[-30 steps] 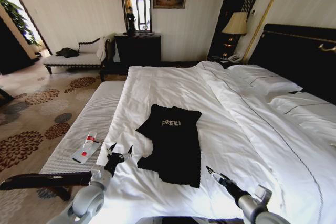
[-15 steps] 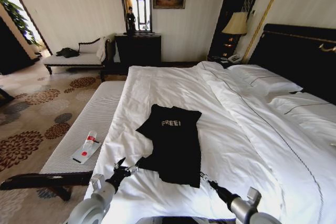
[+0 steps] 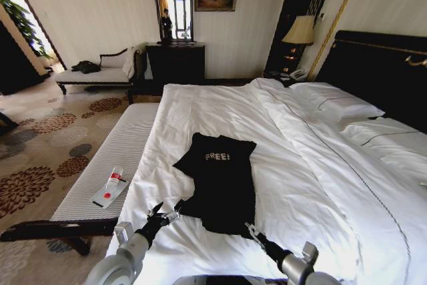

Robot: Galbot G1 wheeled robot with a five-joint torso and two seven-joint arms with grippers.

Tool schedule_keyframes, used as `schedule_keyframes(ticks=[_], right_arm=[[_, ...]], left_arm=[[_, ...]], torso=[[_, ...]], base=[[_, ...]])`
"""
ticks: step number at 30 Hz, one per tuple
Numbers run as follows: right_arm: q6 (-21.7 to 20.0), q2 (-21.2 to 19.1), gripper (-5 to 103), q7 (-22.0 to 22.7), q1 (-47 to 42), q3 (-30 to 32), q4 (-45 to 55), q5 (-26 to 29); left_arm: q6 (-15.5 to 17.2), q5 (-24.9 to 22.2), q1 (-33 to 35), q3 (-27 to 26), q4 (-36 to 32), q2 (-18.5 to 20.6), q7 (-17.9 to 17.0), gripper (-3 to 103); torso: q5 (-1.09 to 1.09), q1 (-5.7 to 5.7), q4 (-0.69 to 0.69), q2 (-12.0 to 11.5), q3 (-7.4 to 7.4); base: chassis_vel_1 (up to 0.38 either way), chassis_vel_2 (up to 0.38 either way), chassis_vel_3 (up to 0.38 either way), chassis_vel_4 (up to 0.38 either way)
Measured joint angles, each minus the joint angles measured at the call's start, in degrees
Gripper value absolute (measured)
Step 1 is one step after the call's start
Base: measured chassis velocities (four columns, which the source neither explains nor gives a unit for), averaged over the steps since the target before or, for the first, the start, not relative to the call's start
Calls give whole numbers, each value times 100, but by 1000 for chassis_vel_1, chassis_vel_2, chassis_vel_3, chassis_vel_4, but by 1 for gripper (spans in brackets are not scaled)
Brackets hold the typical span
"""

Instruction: Fold the clothes on the bed.

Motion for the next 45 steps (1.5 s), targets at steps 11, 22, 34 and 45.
schedule_keyframes(ticks=[11, 22, 34, 45], right_arm=[[9, 127, 48, -10, 204, -16, -258, 11], [103, 148, 5, -11, 153, -14, -278, -12], [199, 160, 0, -5, 9, 115, -174, -90], [277, 259, 0, 64, 34, 119, -206, -118]], left_arm=[[11, 4, 18, 70, 75, -106, -94, 100], [14, 31, -79, 194, 110, -209, -176, 100], [60, 667, 174, 620, 26, -100, 52, 100], [9, 841, -780, 602, 392, 494, 236, 100]], torso=[[1, 0, 1, 0, 0], [1, 0, 0, 0, 0], [2, -1, 1, 0, 0], [1, -1, 0, 0, 0]], base=[[0, 0, 0, 0], [0, 0, 0, 0], [0, 0, 0, 0], [0, 0, 0, 0]])
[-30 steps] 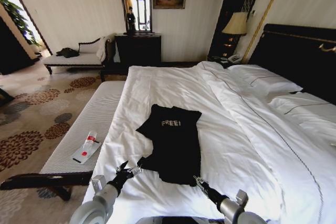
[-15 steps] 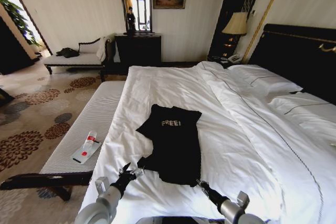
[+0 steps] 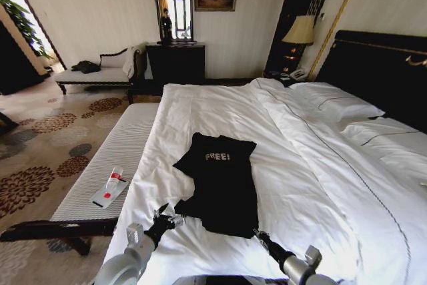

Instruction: Fold the clothes on the bed.

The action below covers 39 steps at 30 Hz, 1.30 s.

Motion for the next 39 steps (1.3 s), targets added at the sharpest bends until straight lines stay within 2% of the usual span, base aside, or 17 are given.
schedule_keyframes(ticks=[2, 6, 7, 14, 22, 33, 35, 36, 38, 39], right_arm=[[16, 5, 0, 23, 7, 13, -4, 3], [26, 17, 0, 56, 19, 51, -4, 22], [29, 23, 0, 64, 22, 59, -4, 25], [46, 81, 0, 80, 44, 80, -4, 28], [60, 110, 0, 91, 63, 69, -7, 13], [103, 128, 0, 77, 74, 57, -61, -39], [105, 140, 0, 78, 77, 51, -53, -41], [108, 146, 0, 79, 74, 55, -33, -41], [109, 146, 0, 79, 70, 59, -31, -41], [112, 146, 0, 79, 59, 73, -29, -41]], left_arm=[[55, -257, -327, 182, 189, 169, 14, 100], [124, -432, -597, 430, 426, 245, 18, 100], [135, -447, -670, 525, 500, 268, 19, 103], [145, -417, -800, 786, 670, 366, 107, 98], [119, -287, -917, 1061, 668, 422, 186, 87], [60, -90, -706, 1007, 531, 530, 319, 85], [41, -68, -777, 1053, 608, 516, 336, 82], [23, -63, -860, 1111, 662, 496, 339, 72], [17, -64, -884, 1130, 679, 488, 338, 72], [2, -64, -921, 1154, 718, 475, 331, 66]], torso=[[-1, 1, 0, 0, 0], [-1, 1, 1, 0, 0], [-1, 1, 1, 0, 0], [-1, 0, 1, 0, 0], [0, 0, 1, 0, 0], [0, 0, 1, 0, 0], [0, 0, 1, 0, 0], [0, 0, 0, 0, 0], [-1, 0, 0, 0, 0], [-1, 0, 0, 0, 0]], base=[[0, 0, 0, 0], [0, 0, 0, 0], [0, 0, 0, 0], [0, 0, 0, 0], [0, 0, 0, 0], [0, 0, 0, 0], [0, 0, 0, 0], [0, 0, 0, 0], [0, 0, 0, 0], [0, 0, 0, 0]])
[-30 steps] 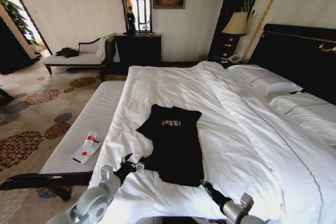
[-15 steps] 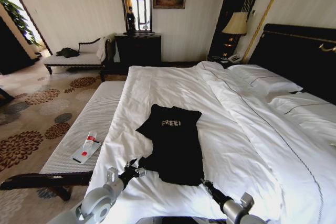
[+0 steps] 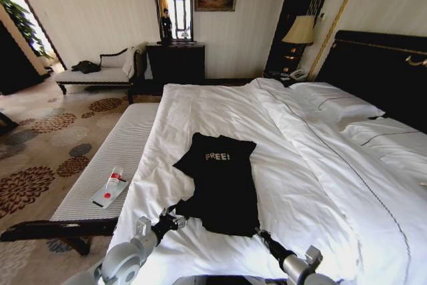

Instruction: Fold the clothes on the bed.

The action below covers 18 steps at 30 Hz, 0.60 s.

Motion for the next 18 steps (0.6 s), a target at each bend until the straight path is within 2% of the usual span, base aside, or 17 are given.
schedule_keyframes(ticks=[2, 4, 8, 10, 11, 13, 16, 18], right_arm=[[7, -5, 0, -1, -14, 26, -1, 3], [11, -6, 0, -1, -15, 32, -2, 5], [19, 11, 0, -2, -3, 23, -1, 8], [20, 15, 0, -2, -2, 19, 4, 8], [21, 26, 0, -1, 1, 3, 22, 7], [23, 30, 0, -1, 2, -4, 26, 5], [27, 33, 0, -1, -1, -8, 28, 2], [29, 33, 0, -2, -8, -8, 29, 2]], left_arm=[[-26, 0, -15, 10, 35, -15, -2, 54], [-32, -2, -13, 10, 39, -17, -5, 54], [-40, -6, 30, -19, 32, -33, -22, 33], [-40, -10, 34, -23, 28, -36, -31, 33], [-40, -16, 45, -36, 16, -44, -47, 22], [-40, -20, 54, -41, 13, -45, -56, 22], [-33, -24, 86, -47, 5, -48, -93, 6], [-30, -25, 108, -53, -15, -50, -109, 3]], torso=[[0, 0, 0, 0, 0], [0, 0, 0, 0, 0], [0, 0, 1, 0, 0], [0, 0, 0, 0, 0], [0, 0, 0, 0, 0], [0, 0, 0, 0, 0], [0, 0, 0, 0, 0], [0, 0, 0, 0, 0]], base=[[0, 0, 0, 0], [0, 0, 0, 0], [0, 0, 0, 0], [0, 0, 0, 0], [0, 0, 0, 0], [0, 0, 0, 0], [0, 0, 0, 0], [0, 0, 0, 0]])
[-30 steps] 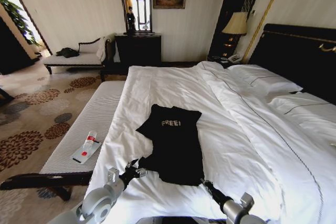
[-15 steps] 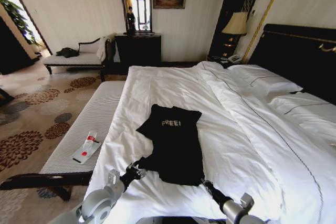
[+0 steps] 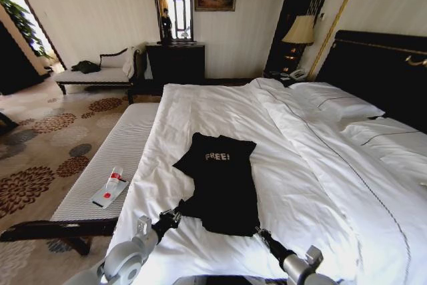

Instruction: Fold the clothes on the bed.

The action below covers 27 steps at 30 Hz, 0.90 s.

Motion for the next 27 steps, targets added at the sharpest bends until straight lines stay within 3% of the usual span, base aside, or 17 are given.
schedule_keyframes(ticks=[5, 9, 11, 13, 14, 16, 17, 18, 19, 20, 23, 27], right_arm=[[11, -2, 0, -3, -20, 8, 25, 0], [12, -11, 0, 25, -66, 67, 226, 47], [-9, -35, 0, 87, -97, 159, 381, 125], [-55, -89, 0, 153, -125, 280, 537, 217], [-55, -89, 0, 153, -125, 280, 537, 217], [-83, -148, 0, 202, -133, 369, 601, 275], [-94, -183, 0, 232, -121, 415, 607, 296], [-98, -199, 0, 243, -108, 431, 604, 301], [-98, -199, 0, 243, -108, 431, 604, 301], [-101, -215, 0, 260, -88, 440, 581, 303], [-104, -218, 0, 291, -42, 404, 520, 288], [-104, -196, 0, 298, -34, 345, 512, 241]], left_arm=[[7, -35, 81, -54, -134, -6, -104, 2], [76, -338, 152, -182, -491, -4, -398, 2], [214, -732, 164, -308, -924, 15, -769, 2], [441, -1435, 108, -452, -1473, 45, -1346, 2], [441, -1435, 108, -452, -1473, 45, -1346, 2], [706, -2220, 24, -575, -1875, 52, -2093, 2], [867, -2710, -54, -649, -2032, 40, -2657, 2], [947, -2964, -100, -672, -2073, 21, -2944, 2], [947, -2964, -100, -672, -2073, 21, -2944, 2], [1014, -3214, -165, -680, -2057, -31, -3251, 2], [1064, -3317, -383, -560, -1606, -306, -3578, 2], [1068, -3264, -698, -367, -996, -637, -3720, 2]], torso=[[0, 0, 0, 0, 0], [0, 0, 0, 0, 0], [0, 0, 0, 0, 0], [1, 0, 0, 0, 0], [1, 0, 0, 0, 0], [1, 0, 0, 0, 0], [2, 0, 0, 0, 0], [2, 0, 0, 0, -1], [2, 0, 0, 0, -1], [2, 0, 1, 0, 0], [-1, 0, 1, 0, 0], [1, 0, 1, 0, 0]], base=[[0, 0, 0, 0], [0, 0, 0, 0], [0, 0, 0, 0], [0, 0, 0, 0], [0, 0, 0, 0], [0, 0, 0, 0], [0, 0, 0, 0], [0, 0, 0, 0], [0, 0, 0, 0], [0, 0, 0, 0], [0, 0, 0, 0], [0, 0, 0, 0]])
